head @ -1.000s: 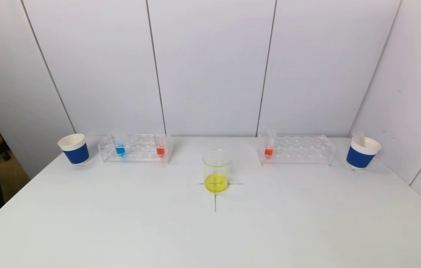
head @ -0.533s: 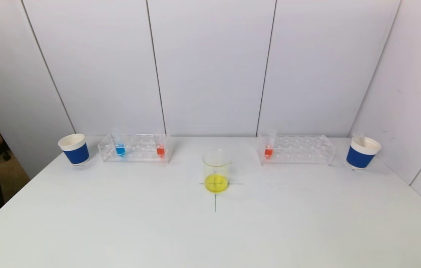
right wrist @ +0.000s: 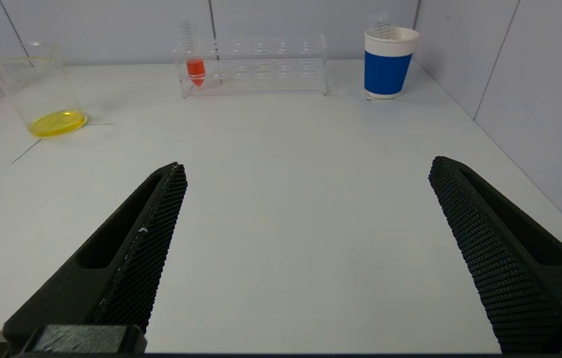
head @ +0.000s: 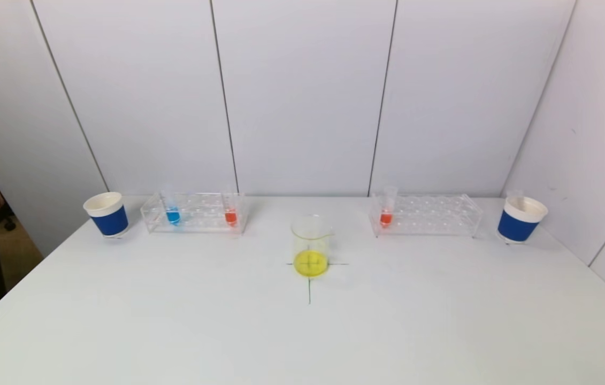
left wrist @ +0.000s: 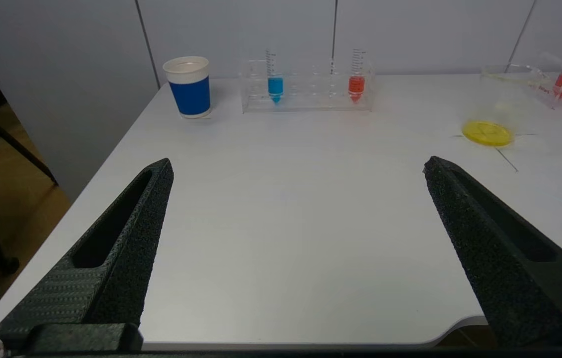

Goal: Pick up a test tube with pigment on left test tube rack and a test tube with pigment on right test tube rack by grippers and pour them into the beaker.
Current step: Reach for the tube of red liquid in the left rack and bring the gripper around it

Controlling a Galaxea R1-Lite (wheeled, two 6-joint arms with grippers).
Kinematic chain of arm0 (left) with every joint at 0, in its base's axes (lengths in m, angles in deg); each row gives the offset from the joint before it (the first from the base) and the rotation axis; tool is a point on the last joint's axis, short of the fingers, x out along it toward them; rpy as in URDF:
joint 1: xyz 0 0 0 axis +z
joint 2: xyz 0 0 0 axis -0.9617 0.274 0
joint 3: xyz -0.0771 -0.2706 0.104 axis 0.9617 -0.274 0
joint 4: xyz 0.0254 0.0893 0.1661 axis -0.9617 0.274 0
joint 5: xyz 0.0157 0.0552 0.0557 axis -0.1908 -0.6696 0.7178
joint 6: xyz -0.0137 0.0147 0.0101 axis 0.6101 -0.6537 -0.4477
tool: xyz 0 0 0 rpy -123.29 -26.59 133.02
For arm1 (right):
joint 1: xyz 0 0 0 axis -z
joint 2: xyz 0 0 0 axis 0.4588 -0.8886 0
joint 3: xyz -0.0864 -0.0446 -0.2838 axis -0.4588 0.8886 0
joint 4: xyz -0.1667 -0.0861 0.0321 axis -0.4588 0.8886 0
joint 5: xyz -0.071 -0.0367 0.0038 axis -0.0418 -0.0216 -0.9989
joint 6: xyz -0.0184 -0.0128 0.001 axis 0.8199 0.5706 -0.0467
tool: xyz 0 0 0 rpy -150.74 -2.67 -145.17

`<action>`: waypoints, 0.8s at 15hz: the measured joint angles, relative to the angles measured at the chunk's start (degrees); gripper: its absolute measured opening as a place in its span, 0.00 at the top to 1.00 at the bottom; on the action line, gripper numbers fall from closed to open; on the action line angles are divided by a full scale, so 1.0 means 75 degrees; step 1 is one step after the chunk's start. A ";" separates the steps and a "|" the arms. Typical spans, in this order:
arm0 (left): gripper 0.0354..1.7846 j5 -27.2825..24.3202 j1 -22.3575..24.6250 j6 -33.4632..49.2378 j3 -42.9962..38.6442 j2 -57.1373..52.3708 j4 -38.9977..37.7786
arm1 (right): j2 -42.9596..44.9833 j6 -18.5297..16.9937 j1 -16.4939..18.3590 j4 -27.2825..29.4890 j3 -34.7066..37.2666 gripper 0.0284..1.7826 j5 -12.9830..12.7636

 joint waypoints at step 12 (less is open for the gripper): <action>0.01 -0.0876 0.0005 -0.0315 0.4351 0.4797 -0.0954 | -0.0002 0.0000 0.0000 0.0000 0.0000 0.01 0.0000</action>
